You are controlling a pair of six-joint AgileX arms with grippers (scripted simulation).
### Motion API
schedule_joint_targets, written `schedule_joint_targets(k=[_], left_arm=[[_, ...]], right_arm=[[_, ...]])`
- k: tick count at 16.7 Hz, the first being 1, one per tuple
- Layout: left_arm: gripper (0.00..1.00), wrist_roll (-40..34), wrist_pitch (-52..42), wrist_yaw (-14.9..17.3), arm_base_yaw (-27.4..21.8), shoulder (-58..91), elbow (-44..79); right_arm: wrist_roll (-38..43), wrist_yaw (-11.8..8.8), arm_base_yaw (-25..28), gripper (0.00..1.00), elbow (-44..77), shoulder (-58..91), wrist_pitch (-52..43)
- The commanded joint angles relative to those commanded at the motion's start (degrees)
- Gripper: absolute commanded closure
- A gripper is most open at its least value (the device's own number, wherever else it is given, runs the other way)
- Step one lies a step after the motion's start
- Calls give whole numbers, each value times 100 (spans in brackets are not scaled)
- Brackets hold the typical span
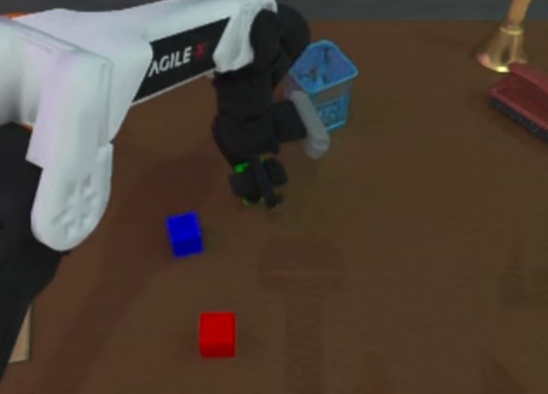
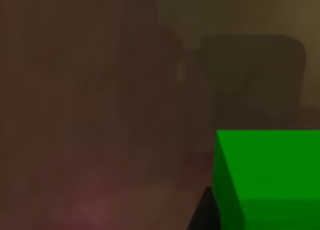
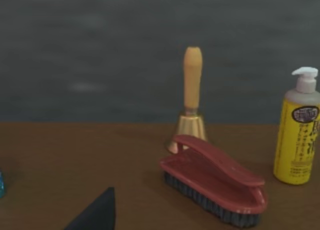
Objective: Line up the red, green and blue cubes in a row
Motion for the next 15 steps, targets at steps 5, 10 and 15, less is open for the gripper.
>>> schedule_joint_targets(k=[5, 10, 15], left_arm=[[100, 12, -920, -3, 51, -200, 719], [100, 18, -922, -7, 12, -208, 719], [100, -89, -649, -35, -477, -925, -225]], right_arm=[[0, 0, 0, 0, 0, 0, 0], [0, 0, 0, 0, 0, 0, 0], [0, 0, 0, 0, 0, 0, 0]])
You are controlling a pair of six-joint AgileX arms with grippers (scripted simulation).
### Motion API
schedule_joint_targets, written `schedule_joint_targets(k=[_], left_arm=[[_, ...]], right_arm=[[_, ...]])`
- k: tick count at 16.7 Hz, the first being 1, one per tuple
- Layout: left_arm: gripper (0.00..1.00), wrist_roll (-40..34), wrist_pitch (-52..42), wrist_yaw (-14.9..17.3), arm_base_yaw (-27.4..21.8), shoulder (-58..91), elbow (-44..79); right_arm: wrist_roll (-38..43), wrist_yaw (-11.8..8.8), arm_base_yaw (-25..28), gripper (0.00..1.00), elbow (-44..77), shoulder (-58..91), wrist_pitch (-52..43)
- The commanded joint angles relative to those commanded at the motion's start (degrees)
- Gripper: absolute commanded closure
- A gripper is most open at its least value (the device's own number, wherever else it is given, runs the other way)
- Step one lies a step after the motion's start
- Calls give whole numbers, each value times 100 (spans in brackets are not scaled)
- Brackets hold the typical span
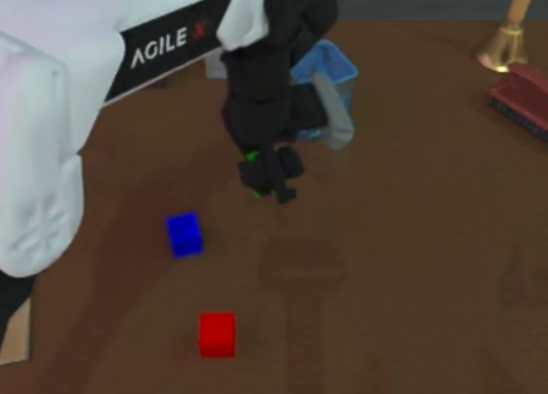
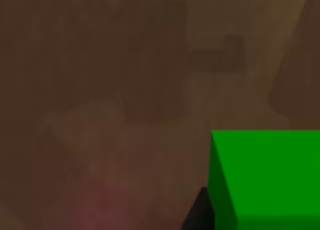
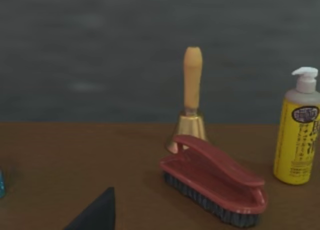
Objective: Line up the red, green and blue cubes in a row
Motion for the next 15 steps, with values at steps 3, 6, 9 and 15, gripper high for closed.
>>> schedule_joint_targets(k=[3, 6, 9, 15], left_arm=[[100, -86, 253, -22, -523, -698, -1132], [100, -154, 515, -50, -1068, -1403, -2229], [100, -207, 712, -75, -1447, -1907, -2834], [100, -211, 756, -76, -1494, -1978, -2938]], right_arm=[[0, 0, 0, 0, 0, 0, 0], [0, 0, 0, 0, 0, 0, 0], [0, 0, 0, 0, 0, 0, 0], [0, 0, 0, 0, 0, 0, 0]])
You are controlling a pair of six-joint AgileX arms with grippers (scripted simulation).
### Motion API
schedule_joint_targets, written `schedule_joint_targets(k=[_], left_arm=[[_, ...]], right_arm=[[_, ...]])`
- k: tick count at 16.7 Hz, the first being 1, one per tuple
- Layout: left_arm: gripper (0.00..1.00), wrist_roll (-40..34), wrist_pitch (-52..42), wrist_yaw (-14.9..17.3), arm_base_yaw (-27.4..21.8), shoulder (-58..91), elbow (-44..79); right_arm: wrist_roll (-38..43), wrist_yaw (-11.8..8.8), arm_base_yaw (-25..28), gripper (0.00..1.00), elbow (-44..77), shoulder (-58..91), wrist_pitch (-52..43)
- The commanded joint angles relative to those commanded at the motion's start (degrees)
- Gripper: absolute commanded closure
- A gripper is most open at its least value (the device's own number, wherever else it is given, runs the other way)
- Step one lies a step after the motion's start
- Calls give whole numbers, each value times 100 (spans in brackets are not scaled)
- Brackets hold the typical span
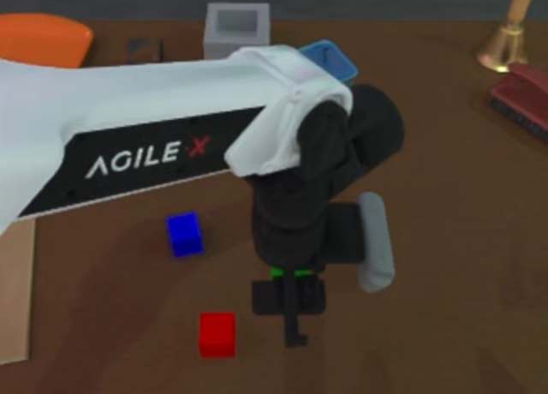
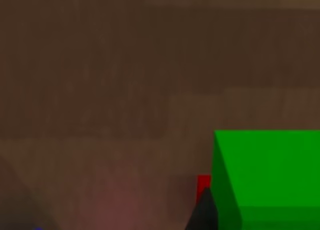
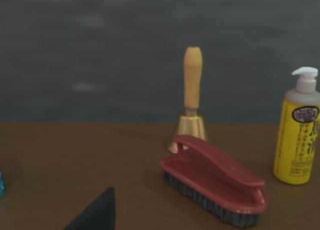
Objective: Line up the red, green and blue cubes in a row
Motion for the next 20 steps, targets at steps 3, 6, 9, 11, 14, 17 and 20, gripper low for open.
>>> schedule_joint_targets(k=[3, 6, 9, 11, 14, 17, 20], left_arm=[[100, -21, 379, 1, 12, 129, -255], [100, -16, 1012, 7, -10, 354, -641], [100, -6, 1418, -1, -34, 505, -884], [100, -6, 1436, -1, -34, 513, -895], [92, -6, 1436, -1, -34, 513, -895], [70, -6, 1436, -1, -34, 513, -895], [47, -6, 1436, -1, -34, 513, -895]], right_arm=[[0, 0, 0, 0, 0, 0, 0], [0, 0, 0, 0, 0, 0, 0], [0, 0, 0, 0, 0, 0, 0], [0, 0, 0, 0, 0, 0, 0], [0, 0, 0, 0, 0, 0, 0], [0, 0, 0, 0, 0, 0, 0], [0, 0, 0, 0, 0, 0, 0]])
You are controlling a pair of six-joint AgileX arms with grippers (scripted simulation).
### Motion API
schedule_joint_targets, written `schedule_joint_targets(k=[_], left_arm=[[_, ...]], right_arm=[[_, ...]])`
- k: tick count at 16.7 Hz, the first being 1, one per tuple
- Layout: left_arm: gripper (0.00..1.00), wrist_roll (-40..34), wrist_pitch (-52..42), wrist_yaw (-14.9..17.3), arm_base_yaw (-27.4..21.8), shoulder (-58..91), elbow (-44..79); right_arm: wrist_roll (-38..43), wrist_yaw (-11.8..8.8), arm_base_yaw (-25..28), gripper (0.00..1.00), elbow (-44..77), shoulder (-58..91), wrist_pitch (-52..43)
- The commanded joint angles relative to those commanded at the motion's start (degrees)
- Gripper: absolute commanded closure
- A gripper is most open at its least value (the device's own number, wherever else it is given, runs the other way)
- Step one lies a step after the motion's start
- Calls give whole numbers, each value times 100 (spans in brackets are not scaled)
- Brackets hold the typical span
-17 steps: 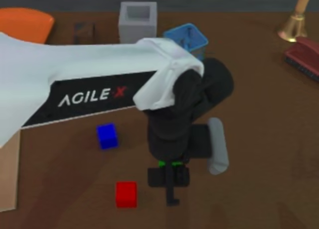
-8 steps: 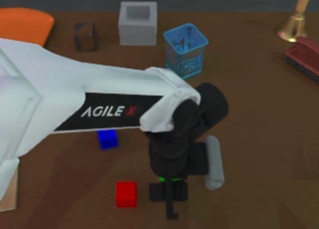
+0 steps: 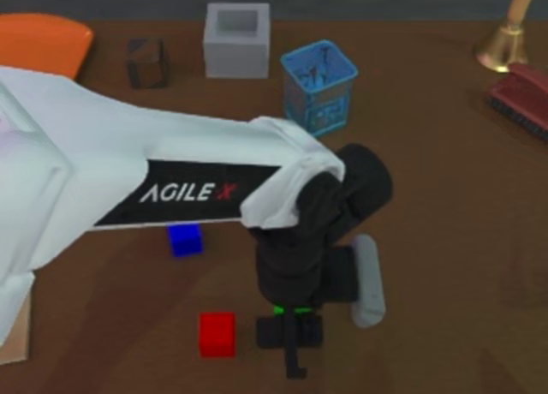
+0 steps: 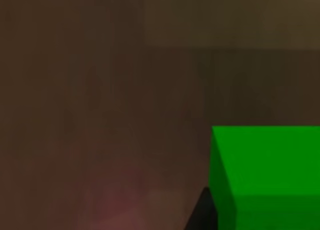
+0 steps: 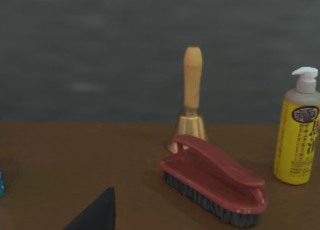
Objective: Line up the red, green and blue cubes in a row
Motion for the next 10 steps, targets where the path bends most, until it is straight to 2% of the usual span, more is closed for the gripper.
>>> schedule_joint_targets(k=[6, 10], left_arm=[[2, 0, 0, 0, 0, 0, 0], [0, 0, 0, 0, 0, 0, 0]], right_arm=[[0, 0, 0, 0, 0, 0, 0], [0, 0, 0, 0, 0, 0, 0]])
